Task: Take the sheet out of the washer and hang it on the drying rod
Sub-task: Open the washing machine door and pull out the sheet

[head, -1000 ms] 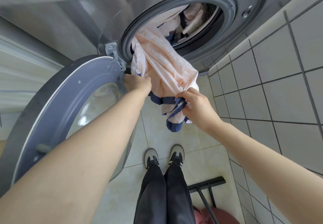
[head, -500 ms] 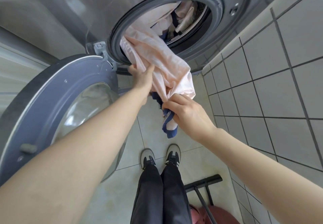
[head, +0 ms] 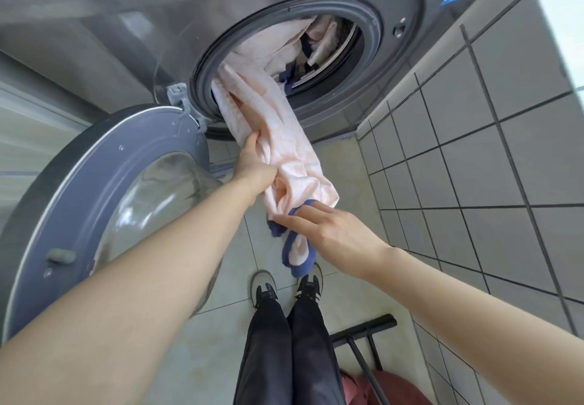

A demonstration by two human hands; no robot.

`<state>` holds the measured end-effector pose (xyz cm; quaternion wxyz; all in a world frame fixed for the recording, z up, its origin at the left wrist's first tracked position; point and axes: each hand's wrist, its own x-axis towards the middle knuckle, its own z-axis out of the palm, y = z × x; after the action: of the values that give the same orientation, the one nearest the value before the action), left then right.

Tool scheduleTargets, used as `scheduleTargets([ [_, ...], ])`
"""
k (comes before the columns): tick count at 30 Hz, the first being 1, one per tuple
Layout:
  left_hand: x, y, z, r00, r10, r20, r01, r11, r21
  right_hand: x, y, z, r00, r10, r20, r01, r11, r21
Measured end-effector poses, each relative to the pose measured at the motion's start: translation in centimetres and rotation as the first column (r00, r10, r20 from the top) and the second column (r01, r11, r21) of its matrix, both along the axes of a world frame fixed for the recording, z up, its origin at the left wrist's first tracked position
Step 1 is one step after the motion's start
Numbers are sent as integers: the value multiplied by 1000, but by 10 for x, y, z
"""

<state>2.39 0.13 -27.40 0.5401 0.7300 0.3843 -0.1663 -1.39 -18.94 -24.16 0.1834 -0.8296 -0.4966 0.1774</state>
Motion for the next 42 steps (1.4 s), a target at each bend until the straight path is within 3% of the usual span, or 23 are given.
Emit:
scheduleTargets([
  [1,-3,4,1,1000,6,3,-6,1000,-8,-2,-2,5,989,-86,-120,88,996,14],
  [3,-9,10,2,999,21,26,-20,998,-53,-2,-2,19,850,-335,-406,395,916,73],
  [5,-16,14,8,998,25,60,-19,995,-99,13,1,22,685,-555,-472,672,732,114],
  [7,-25,14,15,997,1,82,8,994,-107,40,6,8,511,-697,-504,806,592,-2],
  [9,-36,11,22,994,-17,109,29,993,-111,67,16,-15,374,-740,-559,808,556,-195],
  [12,-56,5,28,990,-30,140,50,988,-144,89,32,-46,218,-716,-664,699,589,-405],
  [14,-68,4,28,988,-39,147,63,985,-162,94,40,-60,97,-674,-732,694,573,-435],
  [18,-87,3,28,986,-88,142,109,983,-149,81,60,-45,-4,-576,-818,626,636,-451],
  [21,-95,0,27,971,-191,141,195,981,-13,70,72,-39,-7,-507,-862,638,662,-395],
  [23,-102,-6,23,931,-338,134,311,932,188,62,83,-36,-13,-499,-867,674,636,-376],
  [27,-111,-22,22,787,-616,-31,520,637,569,49,99,-22,66,-560,-826,709,609,-356],
  [29,-118,-26,20,724,-689,-29,501,496,709,48,102,-15,176,-623,-762,690,630,-356],
  [30,-121,-27,20,690,-723,-5,496,468,732,48,103,-14,247,-659,-710,673,644,-363],
  [33,-126,-23,21,693,-712,112,609,662,436,50,101,-10,440,-714,-544,654,670,-350],
  [36,-125,-20,22,841,-503,198,459,858,231,53,93,-11,445,-709,-547,697,658,-286],
  [39,-114,-12,20,965,-172,199,141,977,162,55,84,-10,422,-697,-580,740,634,-224],
  [42,-98,-3,15,975,12,223,-75,959,275,54,73,-8,415,-675,-610,750,633,-192],
])
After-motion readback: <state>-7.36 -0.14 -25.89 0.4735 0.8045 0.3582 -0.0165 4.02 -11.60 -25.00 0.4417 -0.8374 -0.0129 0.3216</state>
